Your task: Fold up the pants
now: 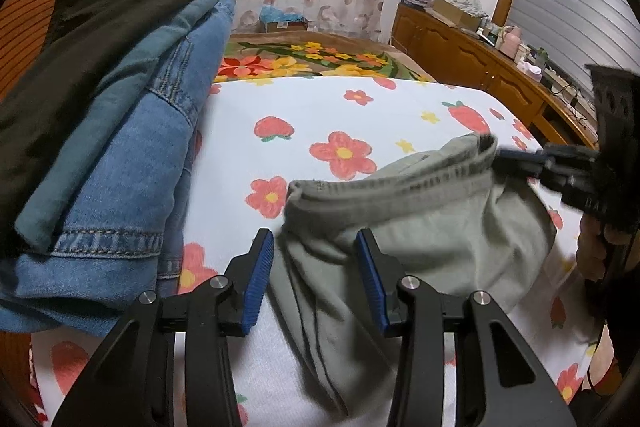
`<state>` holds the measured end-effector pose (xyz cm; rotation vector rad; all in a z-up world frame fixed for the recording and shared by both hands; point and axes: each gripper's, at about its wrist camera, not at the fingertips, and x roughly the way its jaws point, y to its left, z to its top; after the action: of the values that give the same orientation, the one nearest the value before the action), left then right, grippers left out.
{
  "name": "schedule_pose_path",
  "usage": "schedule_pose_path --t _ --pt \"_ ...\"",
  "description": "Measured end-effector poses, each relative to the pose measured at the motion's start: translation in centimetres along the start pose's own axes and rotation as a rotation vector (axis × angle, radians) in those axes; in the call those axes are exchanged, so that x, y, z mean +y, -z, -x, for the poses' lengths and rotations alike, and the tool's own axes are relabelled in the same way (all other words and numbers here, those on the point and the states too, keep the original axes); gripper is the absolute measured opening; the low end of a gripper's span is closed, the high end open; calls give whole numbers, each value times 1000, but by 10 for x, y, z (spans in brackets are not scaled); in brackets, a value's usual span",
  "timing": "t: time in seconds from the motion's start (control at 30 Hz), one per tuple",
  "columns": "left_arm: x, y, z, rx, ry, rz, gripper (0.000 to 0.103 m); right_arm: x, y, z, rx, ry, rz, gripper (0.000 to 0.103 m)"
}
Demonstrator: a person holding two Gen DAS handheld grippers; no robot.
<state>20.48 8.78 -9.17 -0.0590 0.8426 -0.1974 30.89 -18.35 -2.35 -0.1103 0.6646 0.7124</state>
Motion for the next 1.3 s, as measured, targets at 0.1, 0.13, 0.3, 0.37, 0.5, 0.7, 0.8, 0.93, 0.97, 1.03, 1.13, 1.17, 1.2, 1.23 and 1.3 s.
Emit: schedule_pose_path --t 0.1,0.13,0.3,0.37,0.5,0.7,0.8,0.93,0.97,1.03,1.13,1.17,1.2,1.23,1.3 --pt "1 1 1 3 -6 7 44 -7 -3 7 -39 42 -39 6" --pt "1 2 2 3 -6 8 44 -8 -3 7 -39 51 -44 6" --pt "-1 7 8 -2 1 12 44 -8 -1 5 -16 104 -60 6" --pt "-2 8 10 -4 1 14 44 -9 0 9 -15 89 -79 10" --pt "-5 12 15 -5 5 9 44 1 -1 19 -8 62 -62 21" --pt "-10 22 21 2 8 -10 44 11 15 36 33 39 -43 34" --pt "-11 28 22 8 6 -12 44 11 26 47 52 25 -62 34" --pt "-10 34 23 17 3 -10 44 13 37 57 60 11 -78 34" --pt "-9 36 24 19 3 -8 44 14 39 59 64 9 -78 34" --pt "-10 38 24 23 1 -7 44 16 43 62 70 9 -73 34" --pt "-11 42 21 33 -6 -12 44 20 48 61 88 7 -58 34" --pt "-11 43 20 37 -7 -12 44 22 48 59 96 4 -51 34" --pt "-10 44 18 41 -8 -12 44 23 49 57 104 1 -44 34" --pt "-10 45 17 43 -9 -12 44 24 49 54 114 -2 -36 34" --pt "-10 45 18 40 -8 -12 44 26 50 48 132 3 -17 34"
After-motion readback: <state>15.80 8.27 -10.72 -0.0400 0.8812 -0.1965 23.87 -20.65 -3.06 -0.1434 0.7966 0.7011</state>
